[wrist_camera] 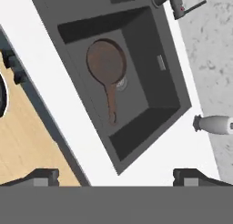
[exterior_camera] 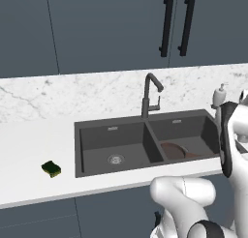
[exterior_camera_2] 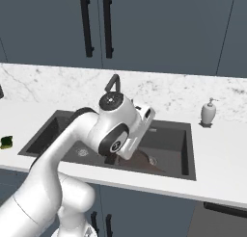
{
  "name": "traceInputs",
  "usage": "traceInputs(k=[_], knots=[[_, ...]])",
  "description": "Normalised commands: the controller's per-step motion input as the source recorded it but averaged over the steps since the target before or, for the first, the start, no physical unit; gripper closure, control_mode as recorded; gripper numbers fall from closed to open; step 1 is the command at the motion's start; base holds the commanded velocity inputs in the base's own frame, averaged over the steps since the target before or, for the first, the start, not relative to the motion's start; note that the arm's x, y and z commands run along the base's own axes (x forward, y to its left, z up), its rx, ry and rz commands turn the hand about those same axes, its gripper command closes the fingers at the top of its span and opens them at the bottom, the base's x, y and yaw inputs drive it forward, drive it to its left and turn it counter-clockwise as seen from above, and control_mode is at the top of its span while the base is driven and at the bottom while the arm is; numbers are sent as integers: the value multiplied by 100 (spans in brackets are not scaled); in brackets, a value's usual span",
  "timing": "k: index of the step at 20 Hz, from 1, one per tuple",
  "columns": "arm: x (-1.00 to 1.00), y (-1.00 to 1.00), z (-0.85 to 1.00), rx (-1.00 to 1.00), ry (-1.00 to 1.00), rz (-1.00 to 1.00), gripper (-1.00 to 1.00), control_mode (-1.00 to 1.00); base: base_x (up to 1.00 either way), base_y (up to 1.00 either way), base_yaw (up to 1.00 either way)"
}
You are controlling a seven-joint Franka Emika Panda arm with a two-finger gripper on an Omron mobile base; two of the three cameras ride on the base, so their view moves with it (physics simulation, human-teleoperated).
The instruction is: Pick the pan and sponge and place them into the sink. Then turn on the water.
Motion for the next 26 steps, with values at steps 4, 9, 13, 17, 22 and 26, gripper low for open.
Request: traceInputs(k=[4,9,13,17,22,26], knots=[[-42,79,46,25,-2,-48,-100,-100,0,0,0],[-53,89,18,30,-17,-47,-100,-100,0,0,0],[-67,76,12,39,-25,-45,-100,-100,0,0,0],[-72,84,4,40,-33,-45,-100,-100,0,0,0],[-55,88,6,42,-30,-45,-100,-100,0,0,0],[-25,90,40,38,-17,-40,-100,-100,0,0,0]])
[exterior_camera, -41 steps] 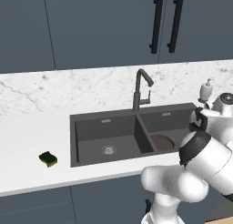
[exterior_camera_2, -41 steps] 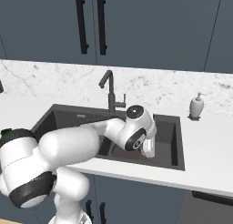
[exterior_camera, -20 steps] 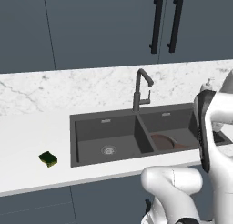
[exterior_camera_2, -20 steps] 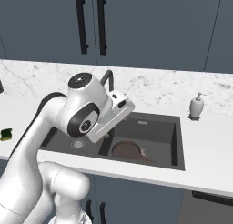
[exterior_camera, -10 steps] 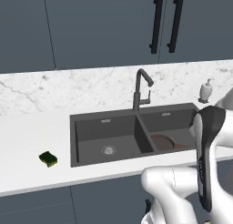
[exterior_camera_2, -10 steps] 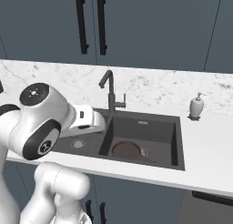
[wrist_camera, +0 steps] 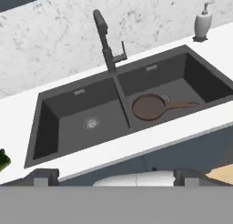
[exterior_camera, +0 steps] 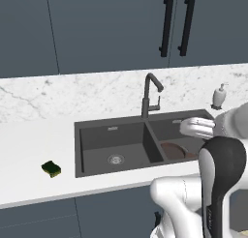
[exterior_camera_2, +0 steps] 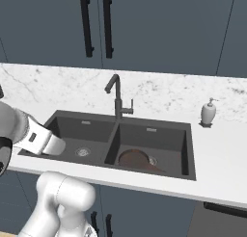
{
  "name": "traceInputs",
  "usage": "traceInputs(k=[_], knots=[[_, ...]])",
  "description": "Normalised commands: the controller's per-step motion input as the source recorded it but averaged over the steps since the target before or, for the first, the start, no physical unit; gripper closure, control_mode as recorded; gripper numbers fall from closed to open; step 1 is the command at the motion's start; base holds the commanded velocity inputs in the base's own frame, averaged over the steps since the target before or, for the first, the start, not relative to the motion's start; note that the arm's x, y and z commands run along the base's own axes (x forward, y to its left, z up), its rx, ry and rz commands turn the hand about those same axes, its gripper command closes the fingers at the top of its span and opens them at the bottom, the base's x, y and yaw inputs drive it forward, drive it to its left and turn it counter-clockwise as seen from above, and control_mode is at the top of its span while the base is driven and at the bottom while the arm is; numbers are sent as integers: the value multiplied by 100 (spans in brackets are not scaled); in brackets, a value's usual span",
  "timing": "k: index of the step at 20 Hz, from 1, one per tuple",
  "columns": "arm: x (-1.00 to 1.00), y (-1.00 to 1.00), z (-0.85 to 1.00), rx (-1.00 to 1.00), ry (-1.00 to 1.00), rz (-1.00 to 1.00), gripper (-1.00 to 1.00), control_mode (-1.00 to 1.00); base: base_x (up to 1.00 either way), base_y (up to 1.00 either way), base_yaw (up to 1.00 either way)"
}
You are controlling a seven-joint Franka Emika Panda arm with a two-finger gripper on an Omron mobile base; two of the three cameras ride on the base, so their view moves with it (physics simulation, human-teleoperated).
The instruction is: Pick the pan and sponge and place them into the sink. Then turn on the water.
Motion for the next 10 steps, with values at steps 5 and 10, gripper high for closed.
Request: traceInputs(k=[5,10], knots=[[0,74,58,23,6,-15,-100,-100,0,0,0],[0,79,6,4,5,1,-100,-100,0,0,0]])
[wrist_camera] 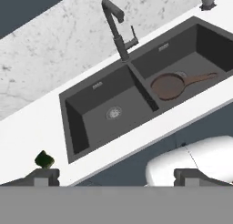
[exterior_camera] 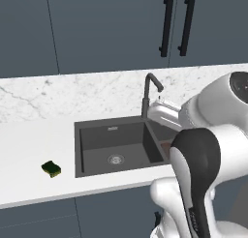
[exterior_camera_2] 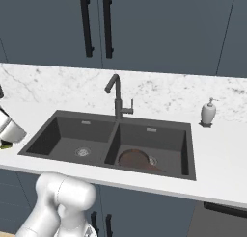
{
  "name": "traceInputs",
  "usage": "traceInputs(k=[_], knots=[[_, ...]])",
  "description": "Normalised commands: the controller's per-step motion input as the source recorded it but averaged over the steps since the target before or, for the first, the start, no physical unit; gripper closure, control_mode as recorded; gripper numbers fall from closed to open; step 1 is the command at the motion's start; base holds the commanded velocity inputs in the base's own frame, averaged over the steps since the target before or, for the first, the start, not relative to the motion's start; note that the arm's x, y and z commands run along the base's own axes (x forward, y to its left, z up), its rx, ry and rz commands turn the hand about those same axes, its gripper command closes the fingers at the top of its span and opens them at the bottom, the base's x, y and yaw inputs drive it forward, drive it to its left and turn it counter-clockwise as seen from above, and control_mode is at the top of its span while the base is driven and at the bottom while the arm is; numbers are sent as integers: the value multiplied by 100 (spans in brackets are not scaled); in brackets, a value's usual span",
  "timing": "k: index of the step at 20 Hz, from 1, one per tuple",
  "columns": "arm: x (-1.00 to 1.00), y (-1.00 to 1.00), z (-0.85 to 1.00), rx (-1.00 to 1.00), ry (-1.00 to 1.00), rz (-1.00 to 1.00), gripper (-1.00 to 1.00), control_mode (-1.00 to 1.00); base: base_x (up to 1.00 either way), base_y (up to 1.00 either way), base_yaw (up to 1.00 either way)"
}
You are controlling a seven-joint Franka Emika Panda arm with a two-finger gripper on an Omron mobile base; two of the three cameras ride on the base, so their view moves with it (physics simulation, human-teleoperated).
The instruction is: Pick the pan and sponge and place them into the sink. Then turn on the water.
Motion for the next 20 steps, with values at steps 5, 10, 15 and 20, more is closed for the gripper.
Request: traceInputs(k=[5,10,15,20], knots=[[0,90,-5,-5,0,8,-100,-100,0,0,0],[26,95,-24,-9,0,10,-100,-100,0,0,0],[14,79,-30,-18,0,10,-100,-100,0,0,0],[26,50,-50,-12,0,13,-100,-100,0,0,0]])
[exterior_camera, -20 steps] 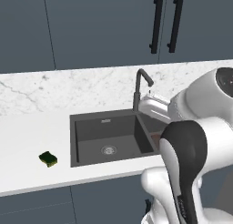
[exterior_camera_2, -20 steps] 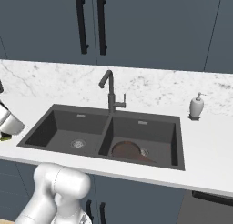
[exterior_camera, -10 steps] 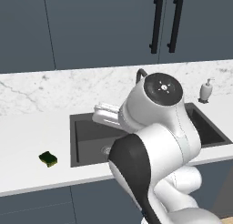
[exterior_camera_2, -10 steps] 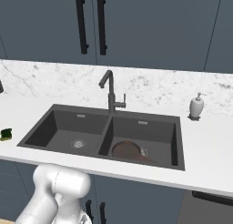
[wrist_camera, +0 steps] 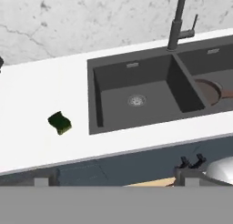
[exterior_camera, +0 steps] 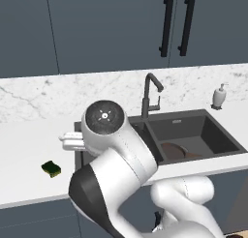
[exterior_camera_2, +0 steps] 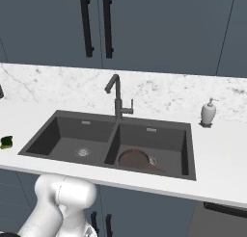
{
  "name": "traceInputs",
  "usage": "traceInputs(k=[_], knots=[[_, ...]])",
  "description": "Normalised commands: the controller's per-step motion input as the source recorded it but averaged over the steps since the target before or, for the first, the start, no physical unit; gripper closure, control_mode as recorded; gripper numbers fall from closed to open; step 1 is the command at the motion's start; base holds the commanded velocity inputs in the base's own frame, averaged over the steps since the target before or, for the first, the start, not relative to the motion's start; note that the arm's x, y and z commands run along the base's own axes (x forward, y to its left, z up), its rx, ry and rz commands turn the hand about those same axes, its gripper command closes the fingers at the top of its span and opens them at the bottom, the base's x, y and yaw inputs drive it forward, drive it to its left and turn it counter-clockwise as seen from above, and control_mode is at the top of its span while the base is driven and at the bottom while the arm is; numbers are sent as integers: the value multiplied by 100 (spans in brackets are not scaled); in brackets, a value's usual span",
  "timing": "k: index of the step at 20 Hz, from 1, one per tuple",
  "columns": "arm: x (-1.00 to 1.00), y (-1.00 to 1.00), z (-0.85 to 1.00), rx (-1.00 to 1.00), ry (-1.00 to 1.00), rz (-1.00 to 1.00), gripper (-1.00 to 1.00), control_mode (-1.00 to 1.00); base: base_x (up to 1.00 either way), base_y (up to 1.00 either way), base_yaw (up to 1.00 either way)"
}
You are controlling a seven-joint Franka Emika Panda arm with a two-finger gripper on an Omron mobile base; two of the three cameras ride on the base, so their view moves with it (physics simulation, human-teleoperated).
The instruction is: Pick the pan and sponge and place them into the sink. Then turn on the water.
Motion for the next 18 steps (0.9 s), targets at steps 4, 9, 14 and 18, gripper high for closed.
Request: traceInputs(k=[4,9,14,18], knots=[[54,27,-20,-9,3,15,-100,-100,0,0,0],[62,25,-31,-9,14,16,-100,-100,0,0,0],[58,28,-42,-3,20,14,-100,-100,0,0,0],[50,37,-37,-5,13,15,-100,-100,0,0,0]])
